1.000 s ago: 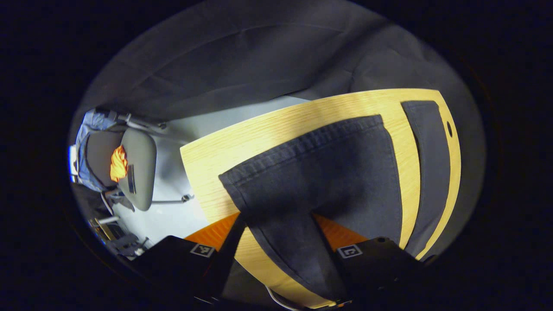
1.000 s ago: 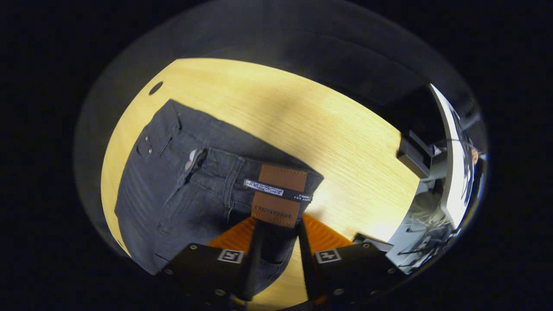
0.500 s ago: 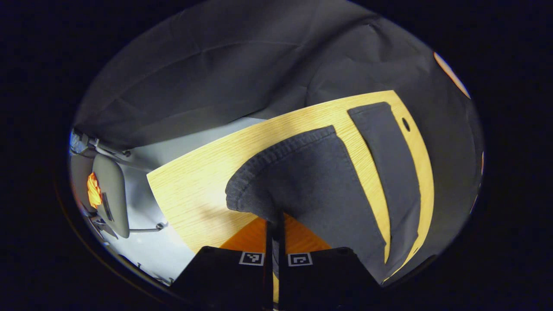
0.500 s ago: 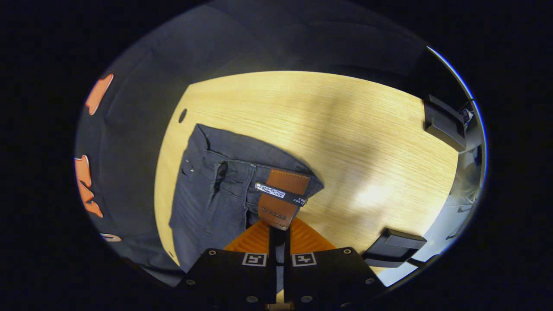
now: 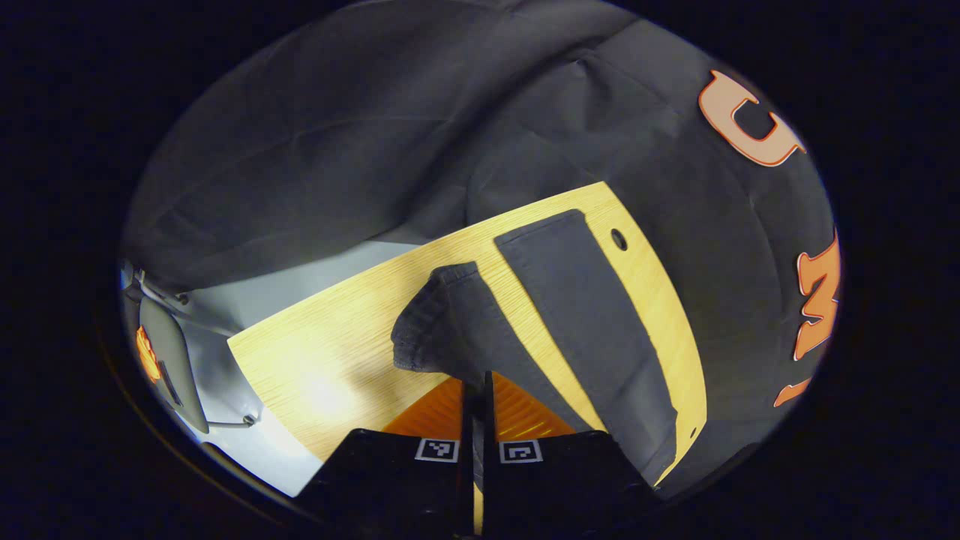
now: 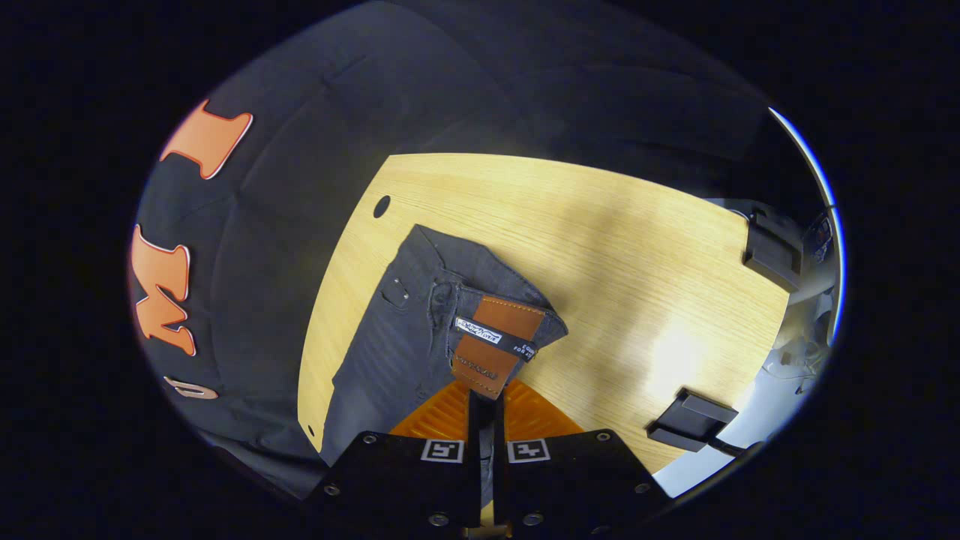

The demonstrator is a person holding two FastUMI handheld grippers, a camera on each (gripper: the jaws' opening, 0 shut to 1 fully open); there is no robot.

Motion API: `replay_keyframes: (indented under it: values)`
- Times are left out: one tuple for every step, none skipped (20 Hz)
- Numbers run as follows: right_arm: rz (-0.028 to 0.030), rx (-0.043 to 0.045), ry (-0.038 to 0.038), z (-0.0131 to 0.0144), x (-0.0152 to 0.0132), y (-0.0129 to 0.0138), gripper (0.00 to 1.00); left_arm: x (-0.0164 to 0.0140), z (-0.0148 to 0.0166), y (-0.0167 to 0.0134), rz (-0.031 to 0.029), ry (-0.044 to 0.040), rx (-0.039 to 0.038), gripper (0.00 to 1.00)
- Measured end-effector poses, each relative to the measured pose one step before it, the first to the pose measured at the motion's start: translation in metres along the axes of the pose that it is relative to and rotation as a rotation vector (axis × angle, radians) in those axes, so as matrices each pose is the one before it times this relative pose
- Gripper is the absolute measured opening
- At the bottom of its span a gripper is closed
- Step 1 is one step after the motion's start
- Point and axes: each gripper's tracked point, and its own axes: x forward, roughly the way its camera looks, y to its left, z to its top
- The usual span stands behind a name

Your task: Grasp the waist and the cuffs of the jeans and fold them to make the two legs overlap; first hold the waist and fold one-third of the jeans toward the cuffs, then hold the cuffs and fold the remaining one-third in the same direction to finish folding.

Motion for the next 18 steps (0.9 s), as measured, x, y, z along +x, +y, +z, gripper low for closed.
replay_keyframes:
  values:
    - [0.01179,0.00721,0.00785,0.00088,-0.00213,0.0078,0.07,-0.00268,0.00819,-0.00983,-0.01481,-0.01279,-0.00049,0.05]
    - [0.00709,0.01947,0.00096,0.00303,-0.00114,0.00549,0.07,0.00038,0.01048,-0.00736,-0.00911,-0.01566,0.00108,0.05]
    - [0.01362,0.01465,0.01472,0.00121,-0.00119,0.00555,0.07,0.0001,0.0082,-0.00729,-0.00265,-0.01349,-0.00059,0.05]
    - [0.00904,0.01482,0.00076,0.00399,0.00087,0.00432,0.07,0.00013,0.00497,-0.00424,0.00077,-0.00674,-0.00291,0.05]
    - [0.01096,0.01398,0.00841,0.00117,-0.00046,0.00443,0.07,0.00137,0.00606,-0.00506,-0.00304,-0.00184,-0.00395,0.05]
    - [0.01532,0.01403,0.00824,0.0024,-0.00022,0.00517,0.07,0.00224,0.00578,-0.00342,0.00565,-0.00763,0.00294,0.05]
    - [0.01109,0.01448,0.00488,0.00294,0.00087,0.0039,0.07,0.00386,0.0079,-0.00187,0.00908,-0.00689,0.00981,0.04]
    - [0.00569,0.01091,0.00879,0.00218,0.00124,0.00149,0.07,0.00597,0.00659,-0.00395,0.00937,-0.00639,0.0008,0.04]
    - [0.0037,0.01033,0.00578,0.00328,0.00139,0.00237,0.07,0.00336,0.00683,-0.00546,0.00101,0.00402,0.00547,0.04]
    - [0.00506,0.00233,0.01354,0.00103,0.00082,0.00158,0.07,0.00366,0.00618,-0.00514,0.00467,-0.00415,0.00482,0.04]
    - [0.00009,0.00481,0.00267,0.00332,0.00208,0.00315,0.07,0.00284,0.00636,-0.00608,0.00103,0.0019,0.01104,0.05]
    - [-0.00074,-0.00253,0.00918,0.00178,0.00261,0.00334,0.07,0.00214,0.01049,-0.0056,0.00156,-0.00714,0.01046,0.05]
    - [-0.00271,0.00735,-0.00182,0.00268,0.00341,0.00574,0.07,0.00645,0.00875,-0.0063,0.00204,0.00244,0.01747,0.05]
    - [0.00758,0.00295,0.00639,0.00198,0.0032,0.00667,0.07,0.00884,0.0062,-0.00556,-0.00182,0.00445,0.02248,0.06]
    - [0.00024,0.01205,-0.00565,0.00372,0.00457,0.00612,0.07,0.00991,0.00509,-0.00544,0.00005,0.01007,0.02399,0.05]
    - [-0.00311,0.01035,0.00264,0.00242,0.00284,0.00308,0.07,0.01355,0.00497,-0.00628,-0.00116,0.01554,0.02344,0.05]
    - [-0.01254,0.01723,-0.00363,0.00327,0.00438,0.00253,0.07,0.00975,0.00586,-0.00794,-0.00186,0.0124,0.02163,0.05]
    - [-0.00731,0.01083,-0.0036,0.00431,0.00479,0.00219,0.07,0.00857,0.00759,-0.00845,-0.00439,0.00508,0.02255,0.05]
